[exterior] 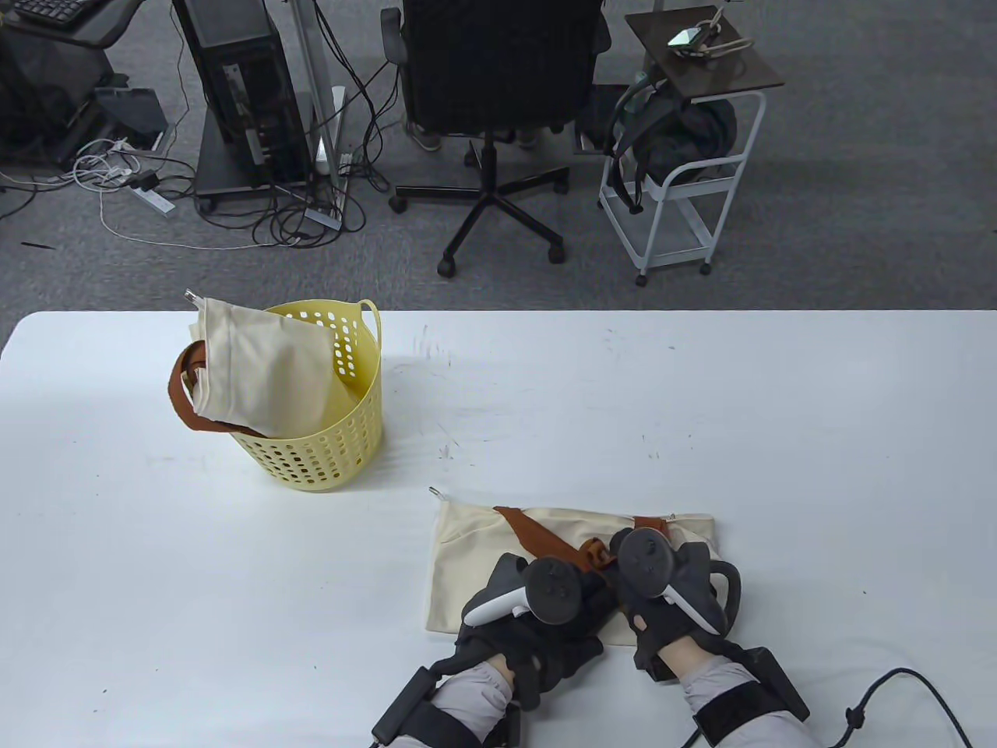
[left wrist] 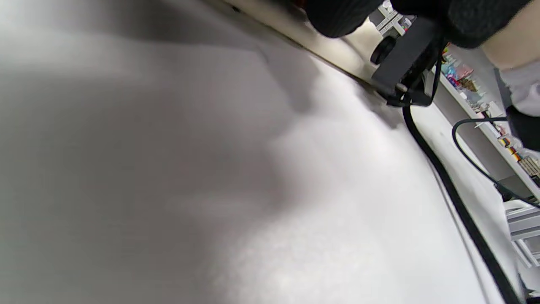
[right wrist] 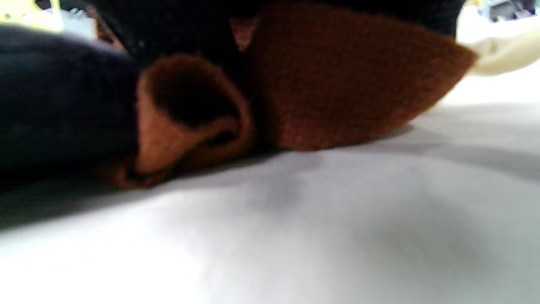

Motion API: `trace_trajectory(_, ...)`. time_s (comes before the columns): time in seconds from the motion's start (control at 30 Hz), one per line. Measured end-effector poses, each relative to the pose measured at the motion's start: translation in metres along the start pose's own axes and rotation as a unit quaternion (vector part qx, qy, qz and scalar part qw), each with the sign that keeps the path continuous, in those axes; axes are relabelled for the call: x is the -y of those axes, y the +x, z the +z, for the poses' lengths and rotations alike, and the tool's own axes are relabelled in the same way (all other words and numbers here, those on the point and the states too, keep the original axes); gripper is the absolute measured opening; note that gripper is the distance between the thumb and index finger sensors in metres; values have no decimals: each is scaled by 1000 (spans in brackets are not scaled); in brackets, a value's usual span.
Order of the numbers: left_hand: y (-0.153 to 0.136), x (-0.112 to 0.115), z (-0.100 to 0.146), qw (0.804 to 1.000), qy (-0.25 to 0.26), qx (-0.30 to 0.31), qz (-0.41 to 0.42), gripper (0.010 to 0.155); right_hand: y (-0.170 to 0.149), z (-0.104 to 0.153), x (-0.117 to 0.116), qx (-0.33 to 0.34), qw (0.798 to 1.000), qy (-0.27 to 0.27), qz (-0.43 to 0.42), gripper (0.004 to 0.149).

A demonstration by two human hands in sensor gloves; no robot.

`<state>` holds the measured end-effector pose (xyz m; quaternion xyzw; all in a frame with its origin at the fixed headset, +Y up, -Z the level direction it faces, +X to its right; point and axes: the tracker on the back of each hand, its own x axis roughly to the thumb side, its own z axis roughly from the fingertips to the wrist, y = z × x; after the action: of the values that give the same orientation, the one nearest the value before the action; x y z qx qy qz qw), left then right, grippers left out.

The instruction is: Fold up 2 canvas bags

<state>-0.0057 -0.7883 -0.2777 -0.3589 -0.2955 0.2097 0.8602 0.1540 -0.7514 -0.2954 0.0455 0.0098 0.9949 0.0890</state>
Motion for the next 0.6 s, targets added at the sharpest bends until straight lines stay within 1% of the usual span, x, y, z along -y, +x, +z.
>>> trace_trajectory(0.07, 0, 0, 0, 1000, 1, 0, 0, 63, 0, 3, 1, 19, 999, 42, -25, 43)
trace_trajectory(0.1, 1, 0, 0, 1000, 1, 0, 3, 63, -2, 6, 2, 25, 996, 66, -54, 46)
trace_trajectory(0.17, -1, -2, 0, 1000, 4, 4, 15, 63, -7, 13, 3, 37, 987, 108, -109, 52)
trace_trajectory(0.23, -2, -4, 1, 999, 12, 8, 31, 62, -9, 17, 2, 42, 978, 150, -142, 58)
trace_trajectory(0.3, -4, -7, 3, 999, 22, 13, 41, 61, -10, 21, -1, 50, 970, 175, -159, 64)
trace_trajectory(0.4, -10, -15, 8, 997, 51, 19, 55, 57, -4, 28, -6, 67, 968, 198, -137, 69)
trace_trajectory(0.5, -18, -25, 16, 993, 77, 30, 87, 52, 6, 31, -13, 62, 974, 201, -88, 70)
trace_trajectory(0.6, -25, -38, 31, 990, 122, 22, 65, 48, 12, 31, -22, 59, 974, 213, -50, 68)
